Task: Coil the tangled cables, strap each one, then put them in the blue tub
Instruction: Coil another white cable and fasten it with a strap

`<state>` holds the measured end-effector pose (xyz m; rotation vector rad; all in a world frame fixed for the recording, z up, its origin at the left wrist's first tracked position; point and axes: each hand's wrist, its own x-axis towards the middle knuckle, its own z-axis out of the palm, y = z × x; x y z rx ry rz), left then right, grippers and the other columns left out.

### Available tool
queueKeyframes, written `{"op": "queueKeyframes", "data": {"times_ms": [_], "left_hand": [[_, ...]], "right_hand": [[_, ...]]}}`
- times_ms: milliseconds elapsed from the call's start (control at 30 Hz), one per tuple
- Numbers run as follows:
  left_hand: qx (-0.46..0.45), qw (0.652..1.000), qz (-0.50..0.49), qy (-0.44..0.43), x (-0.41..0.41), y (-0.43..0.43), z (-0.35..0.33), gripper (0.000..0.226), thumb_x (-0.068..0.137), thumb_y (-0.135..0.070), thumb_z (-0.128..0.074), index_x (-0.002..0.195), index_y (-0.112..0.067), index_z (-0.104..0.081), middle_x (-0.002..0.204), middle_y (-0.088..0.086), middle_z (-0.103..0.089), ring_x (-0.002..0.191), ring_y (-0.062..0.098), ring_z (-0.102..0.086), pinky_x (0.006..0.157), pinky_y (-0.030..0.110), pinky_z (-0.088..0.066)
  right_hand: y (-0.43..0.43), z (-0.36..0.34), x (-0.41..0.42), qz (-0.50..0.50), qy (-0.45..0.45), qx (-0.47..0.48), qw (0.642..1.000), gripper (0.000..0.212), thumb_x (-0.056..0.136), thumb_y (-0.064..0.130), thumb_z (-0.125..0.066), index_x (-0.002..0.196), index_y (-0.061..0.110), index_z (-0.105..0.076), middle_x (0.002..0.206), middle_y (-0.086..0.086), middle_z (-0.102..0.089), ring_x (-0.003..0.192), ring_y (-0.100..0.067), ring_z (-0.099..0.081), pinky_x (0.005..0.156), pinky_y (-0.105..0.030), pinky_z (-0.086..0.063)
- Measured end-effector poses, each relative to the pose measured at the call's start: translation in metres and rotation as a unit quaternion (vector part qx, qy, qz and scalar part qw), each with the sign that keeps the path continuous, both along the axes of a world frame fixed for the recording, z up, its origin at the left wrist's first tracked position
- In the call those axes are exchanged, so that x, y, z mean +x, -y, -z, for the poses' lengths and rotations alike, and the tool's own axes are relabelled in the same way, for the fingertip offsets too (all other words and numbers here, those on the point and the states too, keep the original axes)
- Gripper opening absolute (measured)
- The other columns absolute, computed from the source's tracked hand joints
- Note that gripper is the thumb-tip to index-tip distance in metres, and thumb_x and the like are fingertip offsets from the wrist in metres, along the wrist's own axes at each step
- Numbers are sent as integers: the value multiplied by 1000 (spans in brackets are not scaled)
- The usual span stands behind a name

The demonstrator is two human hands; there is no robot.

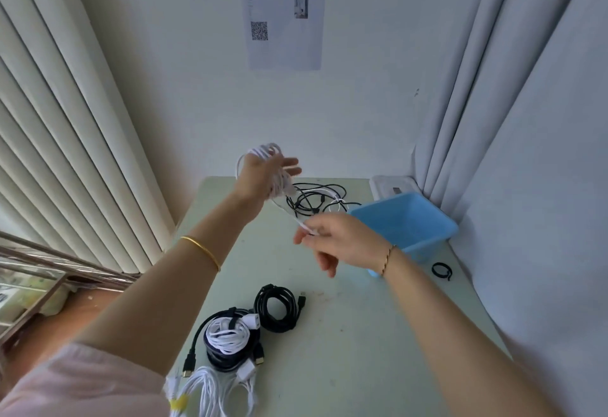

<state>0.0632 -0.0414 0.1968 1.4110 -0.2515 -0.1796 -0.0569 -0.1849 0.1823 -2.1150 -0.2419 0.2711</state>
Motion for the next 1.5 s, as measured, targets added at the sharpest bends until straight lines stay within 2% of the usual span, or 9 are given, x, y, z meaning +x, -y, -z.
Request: {"op": "queueKeyframes", "data": {"times_ms": [133, 333, 600, 767, 867, 967, 1167, 1367, 1500], "left_hand": [[269, 955, 68, 102, -4, 1, 11, 22, 98, -6, -44, 96, 12, -55, 87, 25, -69, 59, 23, -67, 51, 29, -52], [231, 940, 245, 56, -23, 9, -21, 42, 99, -33, -44, 67, -8, -54, 56, 12, -60, 44, 24, -54, 51, 25, -47], [-164, 922, 283, -208, -3, 24, -24, 26, 88, -22, -43, 65, -12, -36, 36, -7, -40, 29, 7, -41, 46, 16, -46], [-240, 937, 152, -201, 22, 28, -4, 33, 101, -23, -36, 104, 1, -59, 87, 10, -73, 75, 19, -71, 67, 27, -58], [-174, 975, 55, -123, 32, 26, 18, 23, 99, -12, -44, 115, 3, -52, 110, 18, -67, 99, 28, -67, 75, 34, -57], [-4, 999, -35, -9, 36, 20, 27, 11, 94, -8, -56, 91, 1, -61, 89, 14, -66, 85, 25, -65, 74, 35, -53], [371, 914, 45, 156, 15, 24, 24, 15, 89, -7, -57, 85, 8, -55, 60, 6, -64, 50, 17, -60, 44, 26, -43], [206, 950, 233, 24, 5, 19, 1, 42, 96, -42, -50, 71, -9, -52, 51, 5, -48, 53, 25, -53, 59, 30, -49], [98, 957, 259, -83, 0, 26, -13, 25, 96, -19, -50, 75, -7, -45, 39, -1, -34, 36, 17, -40, 56, 30, -50]], "right_hand": [[19, -29, 24, 131, 180, -138, 965, 18, 88, 14, -55, 81, 23, -69, 67, 5, -62, 62, -15, -58, 64, -35, -53], [52, -33, 69, 242, 233, 33, 941, 19, 90, 5, -55, 94, 13, -72, 69, 7, -63, 59, -1, -57, 63, -18, -50], [21, 41, 76, 213, 86, 62, 971, 26, 99, 17, -42, 84, 6, -61, 68, -5, -65, 60, -15, -63, 68, -30, -54], [3, 68, 60, 102, 68, -76, 990, 18, 100, 17, -35, 97, 19, -52, 79, -3, -68, 60, -11, -54, 65, -28, -48], [5, 55, 57, 75, 83, -117, 987, 14, 97, 21, -41, 87, 22, -51, 70, 5, -67, 56, -18, -54, 59, -32, -46], [14, 37, 56, 100, 105, -162, 976, 13, 93, 19, -48, 87, 19, -60, 61, 12, -54, 56, -6, -52, 61, -30, -48], [25, -7, 72, 175, 265, -301, 899, 17, 92, 16, -51, 89, 20, -67, 83, 8, -53, 71, -12, -50, 53, -16, -31], [50, -16, 98, 247, 295, -210, 899, 16, 91, 25, -58, 93, 20, -73, 95, 2, -68, 87, -16, -61, 75, -32, -50], [49, -5, 106, 279, 272, -94, 916, 22, 89, 29, -59, 84, 13, -72, 82, -3, -70, 77, -17, -61, 70, -32, -48]]}}
